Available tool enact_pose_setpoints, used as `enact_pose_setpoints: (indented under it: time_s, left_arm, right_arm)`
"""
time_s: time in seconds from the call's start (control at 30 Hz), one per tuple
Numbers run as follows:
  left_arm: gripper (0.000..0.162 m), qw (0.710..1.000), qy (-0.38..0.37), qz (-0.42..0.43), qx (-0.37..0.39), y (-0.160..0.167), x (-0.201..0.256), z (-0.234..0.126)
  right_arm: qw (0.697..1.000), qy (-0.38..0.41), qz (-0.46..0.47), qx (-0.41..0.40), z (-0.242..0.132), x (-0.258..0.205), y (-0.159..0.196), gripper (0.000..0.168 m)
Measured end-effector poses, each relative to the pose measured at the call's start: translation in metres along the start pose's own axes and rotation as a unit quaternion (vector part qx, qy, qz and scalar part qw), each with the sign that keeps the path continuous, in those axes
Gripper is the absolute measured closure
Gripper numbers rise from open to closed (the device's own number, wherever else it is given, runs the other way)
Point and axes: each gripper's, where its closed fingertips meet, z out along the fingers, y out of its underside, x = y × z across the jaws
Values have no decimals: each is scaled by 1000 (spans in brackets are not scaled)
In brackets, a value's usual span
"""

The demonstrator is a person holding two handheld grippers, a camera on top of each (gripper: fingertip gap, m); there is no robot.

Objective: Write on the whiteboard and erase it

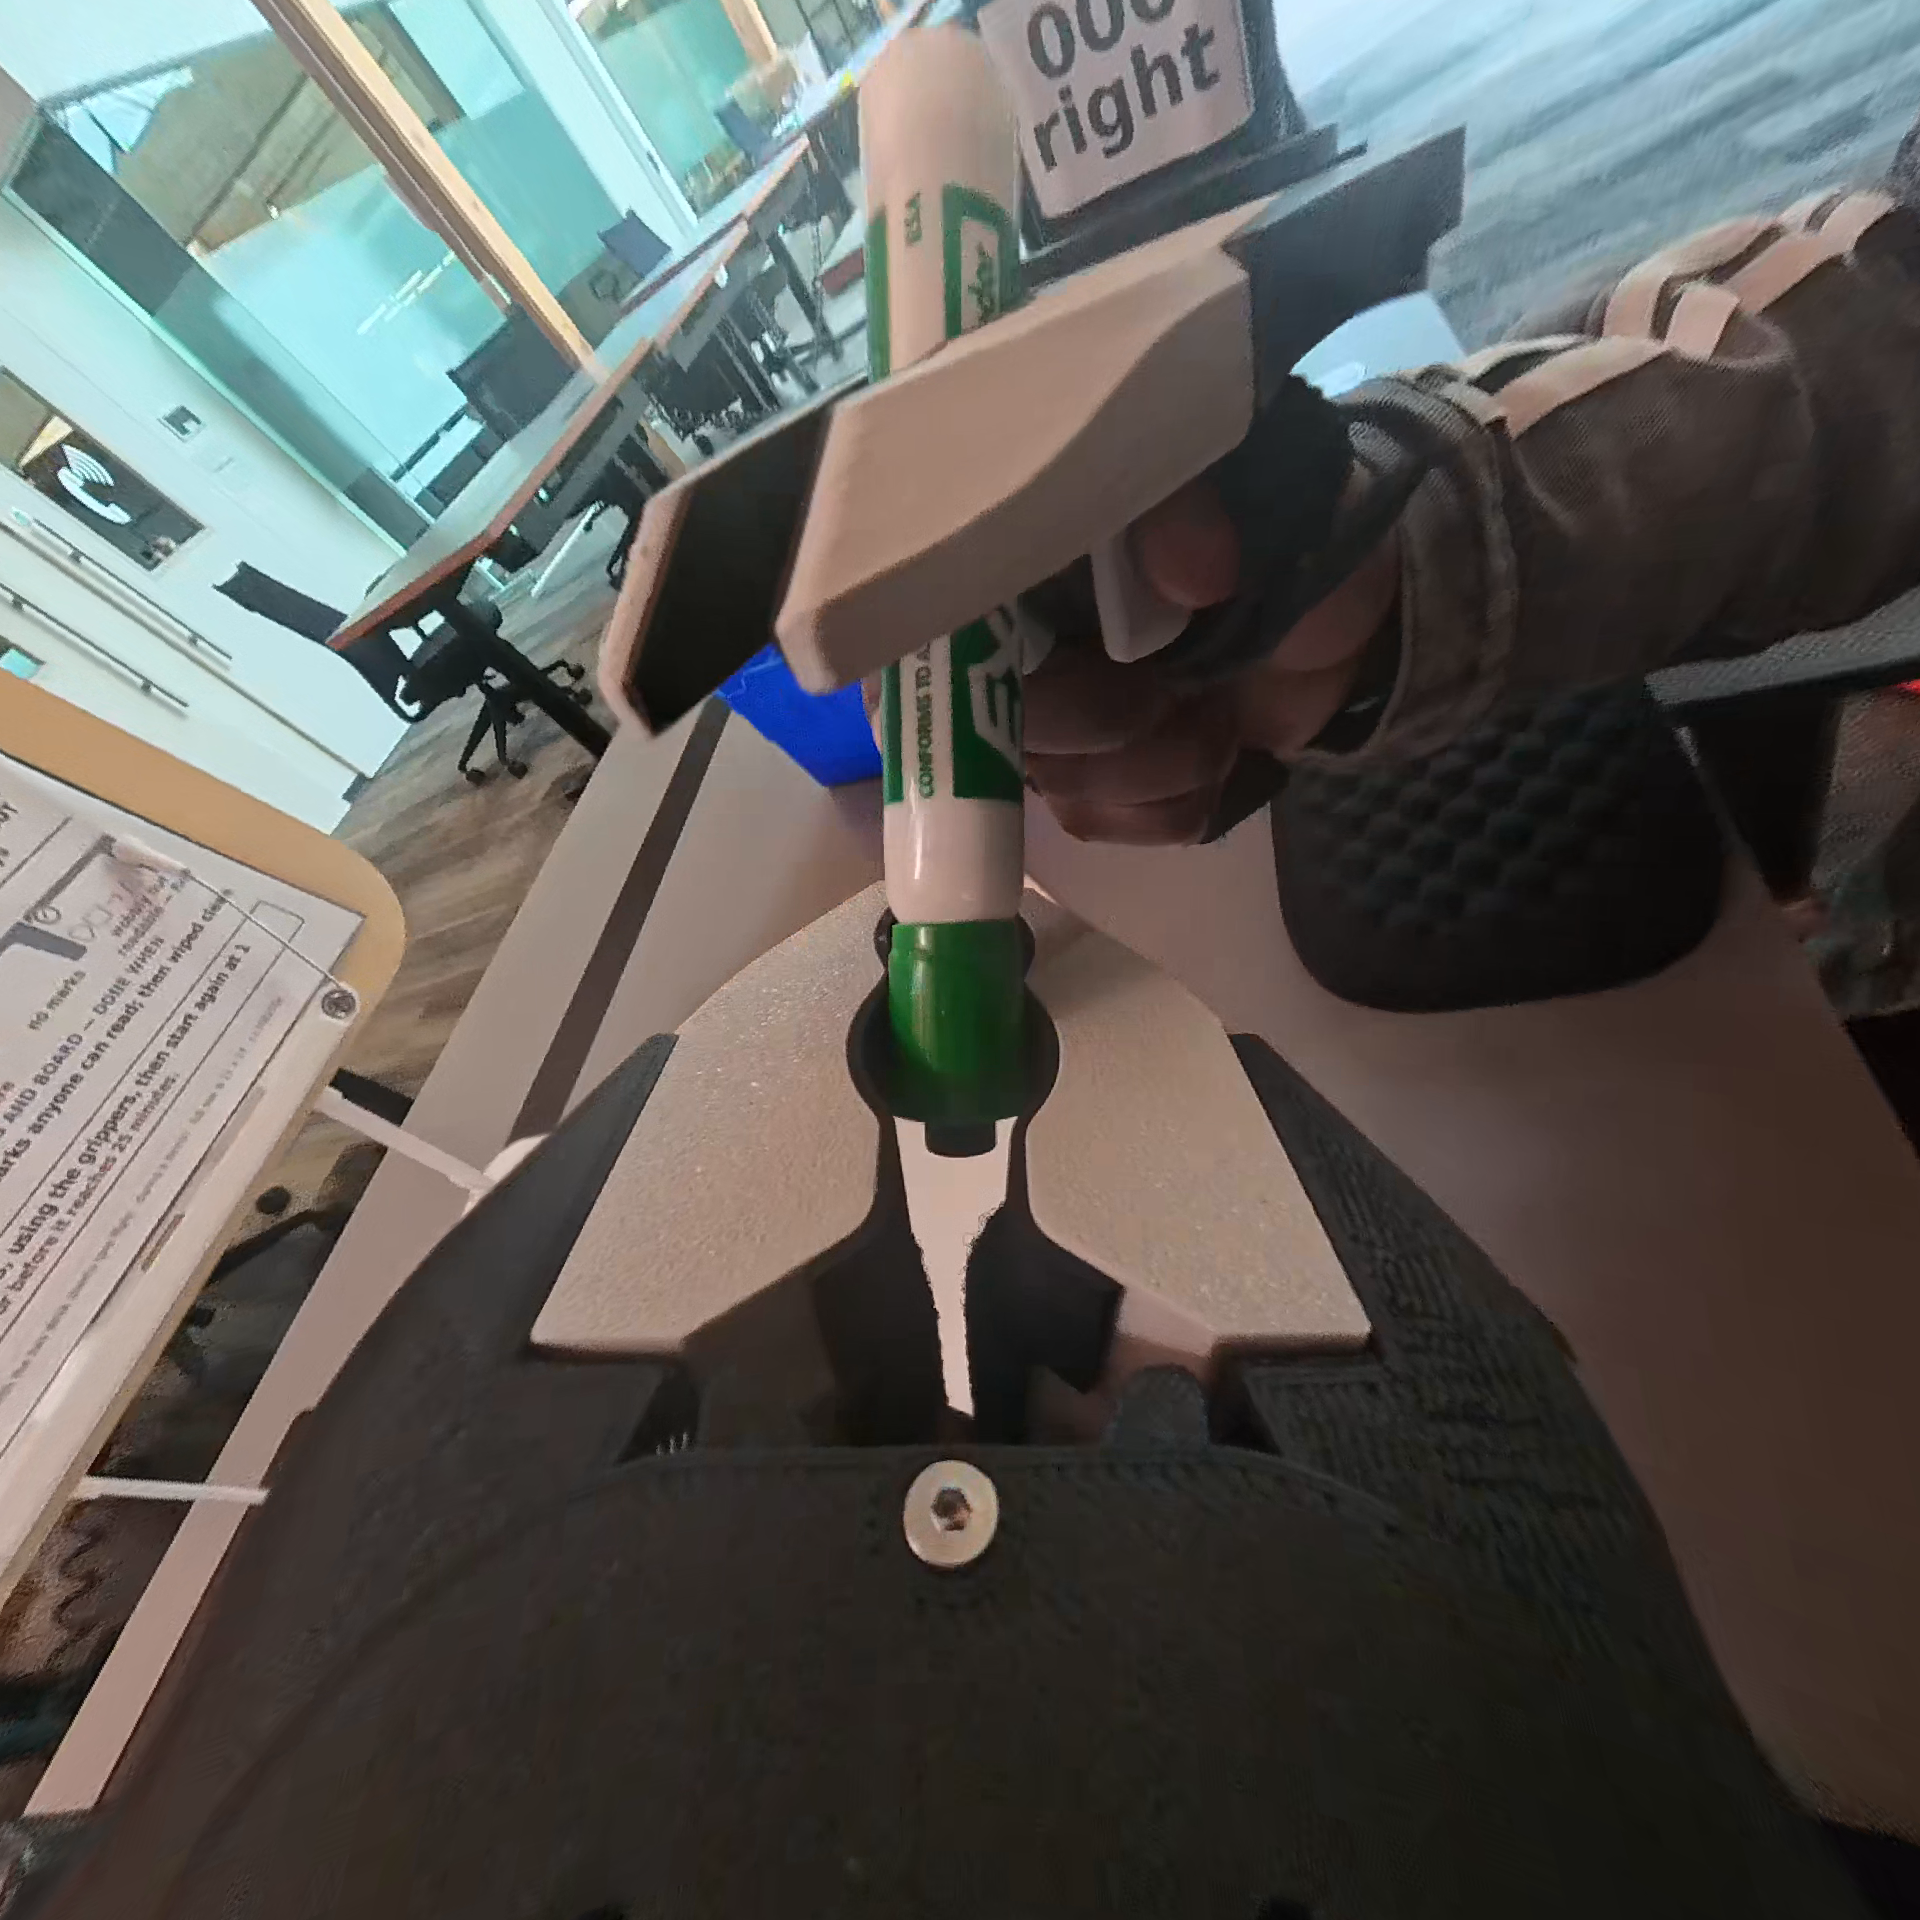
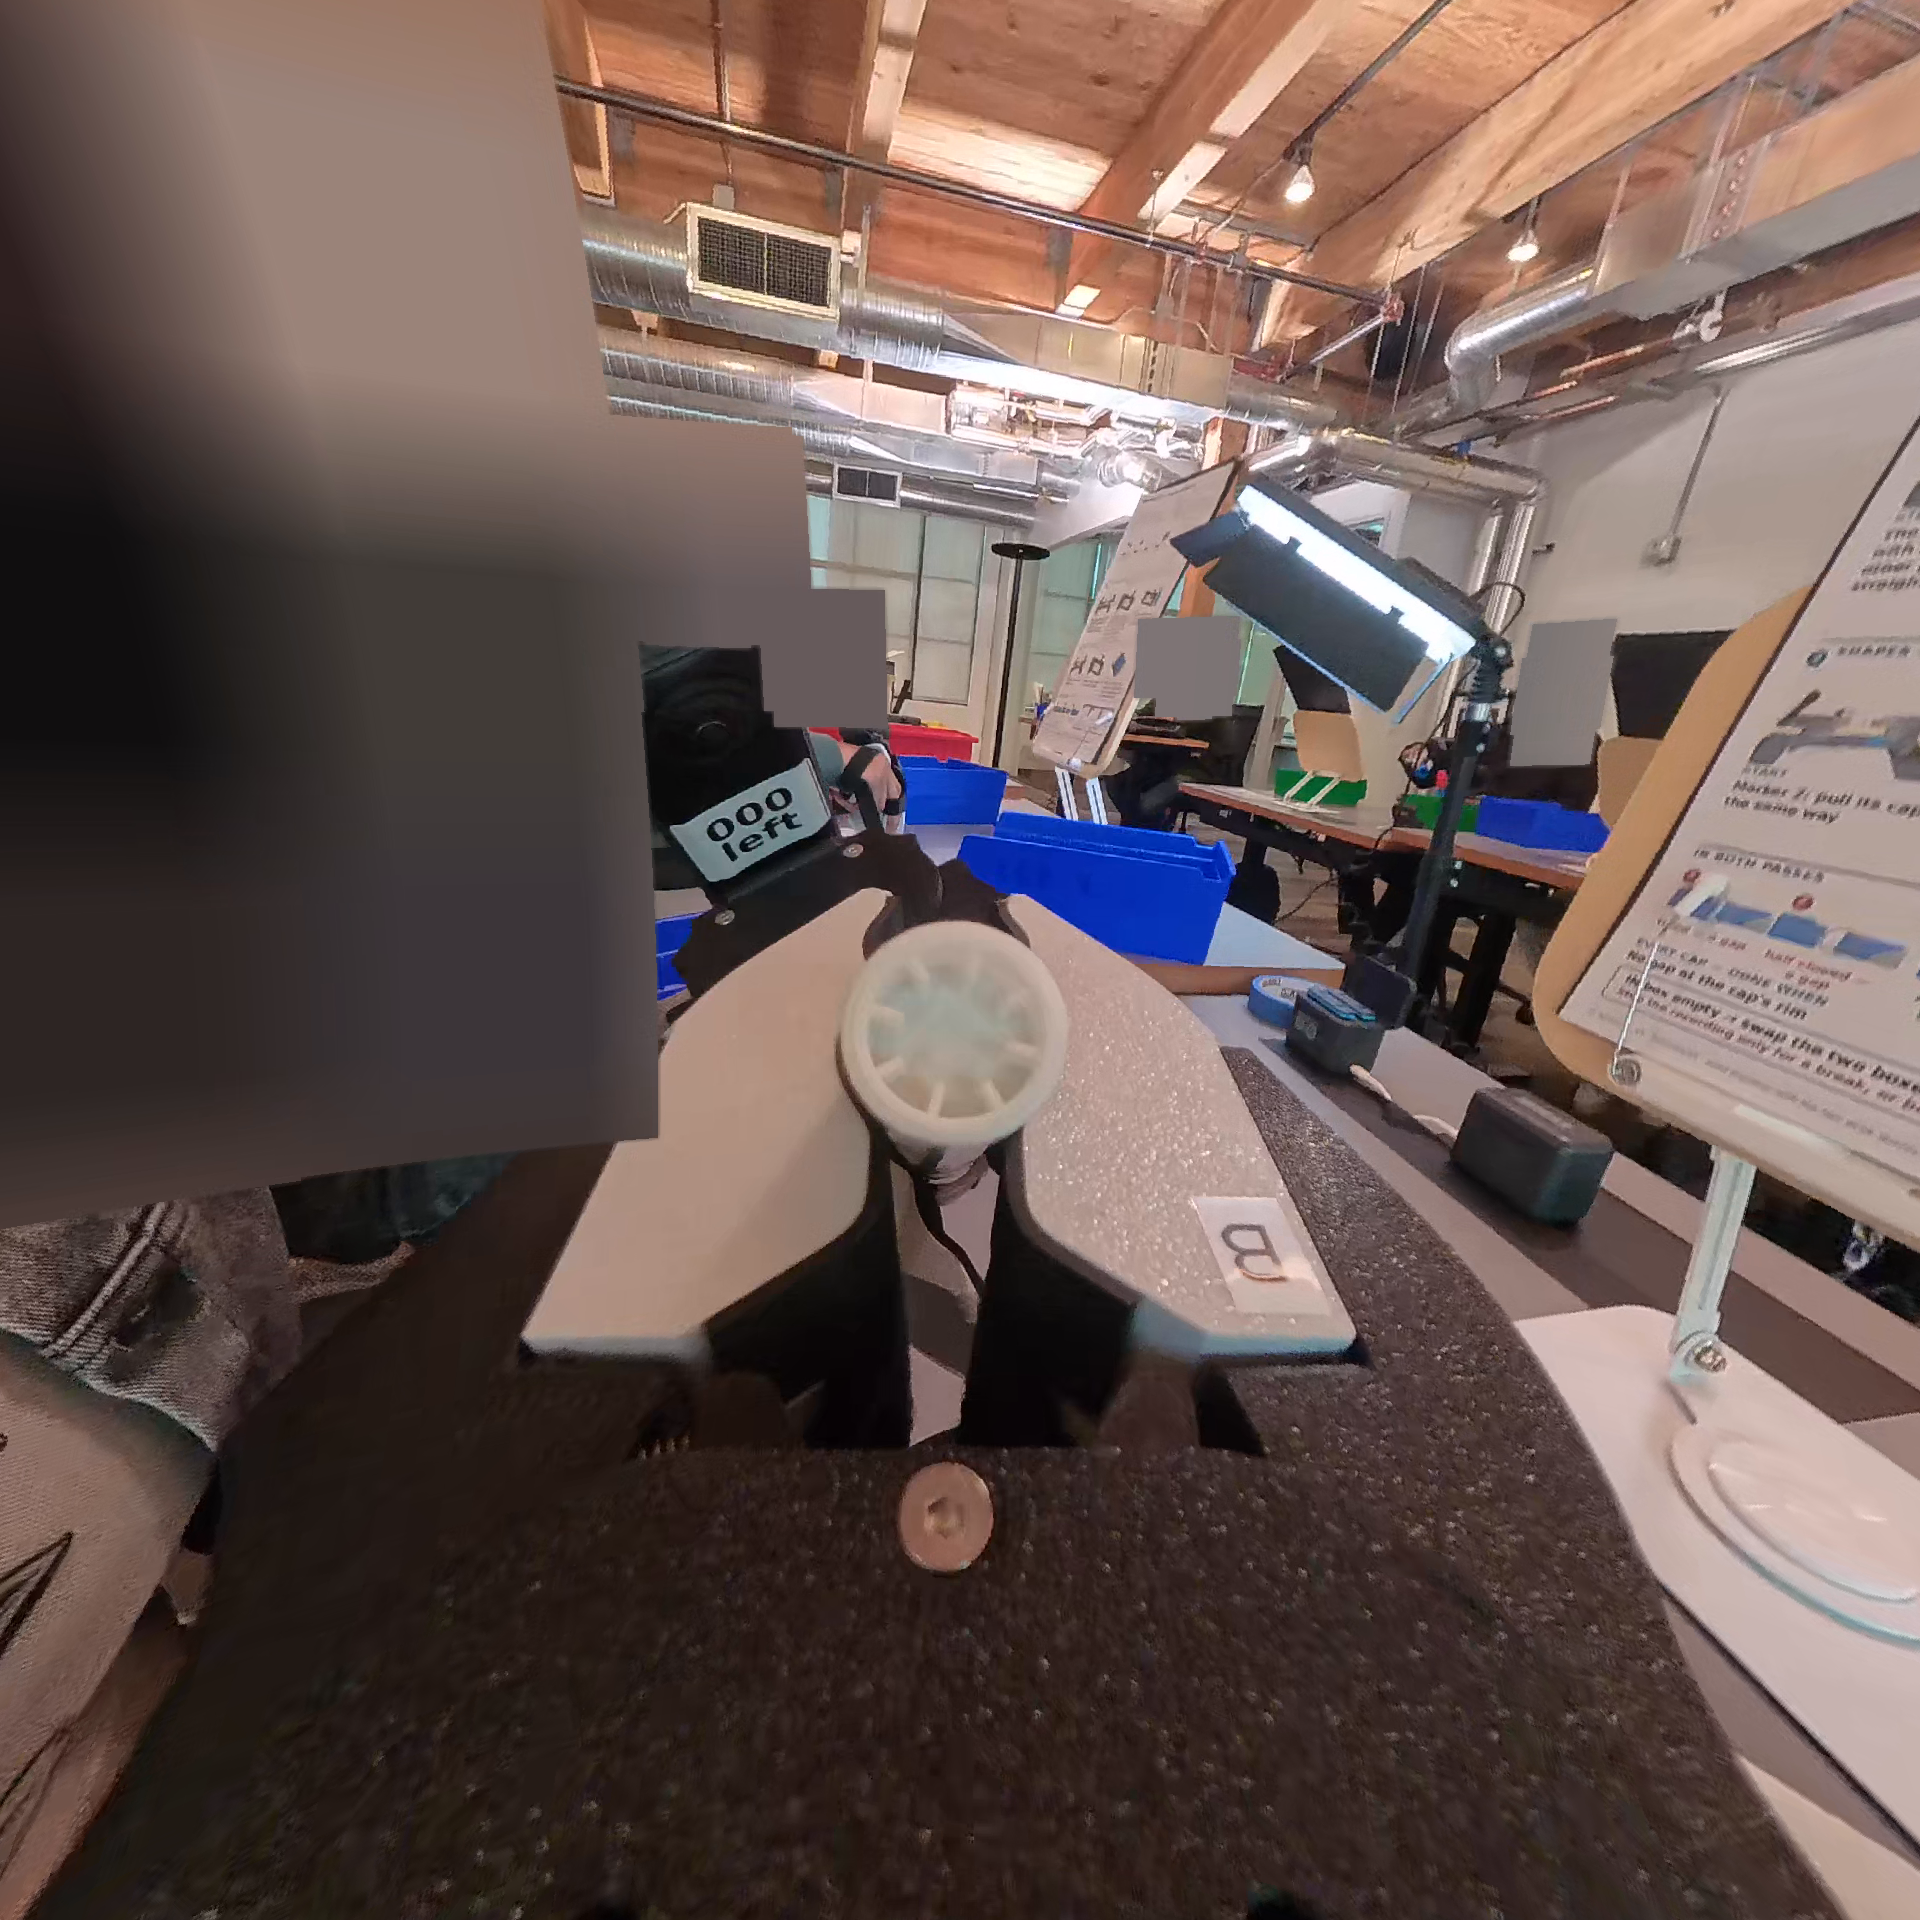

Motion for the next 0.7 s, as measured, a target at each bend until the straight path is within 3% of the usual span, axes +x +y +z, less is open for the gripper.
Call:
enact_pose_setpoints:
  time_s: [0.43, 0.47, 0.53, 0.57, 0.6, 0.63, 0.7]
  left_arm:
    - [147, 995, 20, -87, 45, -3, 8, -8]
    - [148, 996, 11, -86, 26, 6, 4, -10]
    - [148, 987, -84, -76, -115, 89, -25, -27]
    - [148, 981, -67, -167, -73, 98, -22, -33]
    - [149, 972, -58, -229, -9, 88, -20, -37]
    - [148, 972, -85, -220, 8, 83, -25, -40]
    - [147, 975, -130, -179, -29, 90, -33, -38]
  right_arm:
    - [999, -18, 33, -11, 7, -6, -2, 152]
    - [998, -1, 50, 45, -1, 3, -20, 152]
    - [969, 16, 115, 218, -63, 34, -96, 153]
    - [974, 66, 65, 208, -81, 45, -104, 154]
    - [982, 121, 21, 141, -82, 57, -88, 153]
    - [986, 125, 39, 105, -76, 60, -69, 153]
    - [983, 104, 128, 84, -61, 62, -34, 153]
